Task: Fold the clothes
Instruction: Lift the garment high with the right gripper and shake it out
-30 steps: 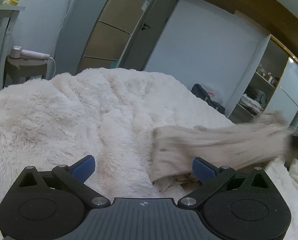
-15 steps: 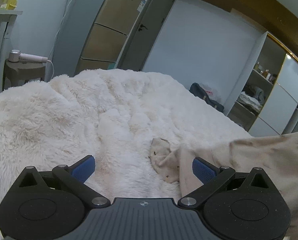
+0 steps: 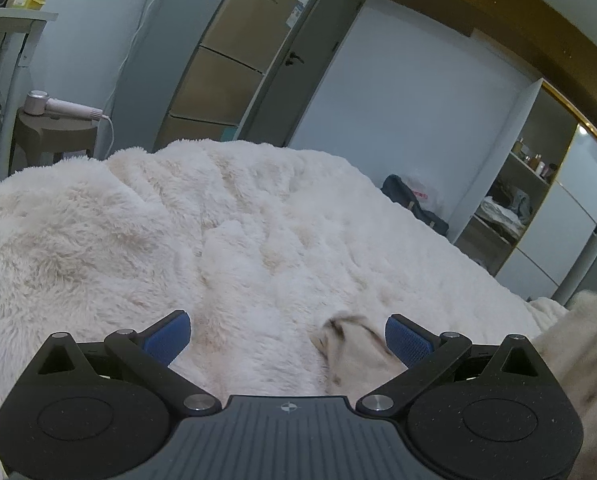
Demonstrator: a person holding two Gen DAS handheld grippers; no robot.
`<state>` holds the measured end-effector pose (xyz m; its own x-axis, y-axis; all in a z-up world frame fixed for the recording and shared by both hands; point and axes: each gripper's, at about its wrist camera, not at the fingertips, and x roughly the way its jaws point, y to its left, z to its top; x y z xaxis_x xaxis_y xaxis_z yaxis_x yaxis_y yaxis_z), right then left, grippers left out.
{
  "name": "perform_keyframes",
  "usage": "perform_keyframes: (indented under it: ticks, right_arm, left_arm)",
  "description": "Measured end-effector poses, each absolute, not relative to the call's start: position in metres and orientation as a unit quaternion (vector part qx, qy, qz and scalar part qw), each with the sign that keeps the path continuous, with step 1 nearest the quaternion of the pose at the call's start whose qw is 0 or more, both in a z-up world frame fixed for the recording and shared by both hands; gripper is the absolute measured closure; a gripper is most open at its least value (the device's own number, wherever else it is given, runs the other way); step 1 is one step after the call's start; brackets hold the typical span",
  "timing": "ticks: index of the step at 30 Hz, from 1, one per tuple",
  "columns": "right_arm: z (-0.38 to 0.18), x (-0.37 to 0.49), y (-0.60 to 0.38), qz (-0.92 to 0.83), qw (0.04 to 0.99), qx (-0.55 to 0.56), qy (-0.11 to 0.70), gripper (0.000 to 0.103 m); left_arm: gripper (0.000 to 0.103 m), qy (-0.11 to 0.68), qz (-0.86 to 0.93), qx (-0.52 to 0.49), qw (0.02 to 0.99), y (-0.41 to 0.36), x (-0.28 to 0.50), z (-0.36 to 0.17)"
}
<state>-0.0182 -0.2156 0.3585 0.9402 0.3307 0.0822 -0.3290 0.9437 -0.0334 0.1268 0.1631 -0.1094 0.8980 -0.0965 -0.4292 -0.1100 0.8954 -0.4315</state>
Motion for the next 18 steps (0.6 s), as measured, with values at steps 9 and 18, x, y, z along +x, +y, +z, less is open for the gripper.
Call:
perform_keyframes:
  ticks: [9,18]
  right_arm:
    - [0.427,-0.038,-0.212,0.159,0.979,-0.051,-0.118,0.103]
    - [0.464,-0.026,-0.205,0.165,0.976,-0.065,-0.126,0.103]
  left_arm:
    - [0.000,0.224,-0.002,-0.222,0.949,0.158,0.125,-0.108]
    - [0.000,0.226,-0.003,-0.203,0.953,0.153,0.127,-0.108]
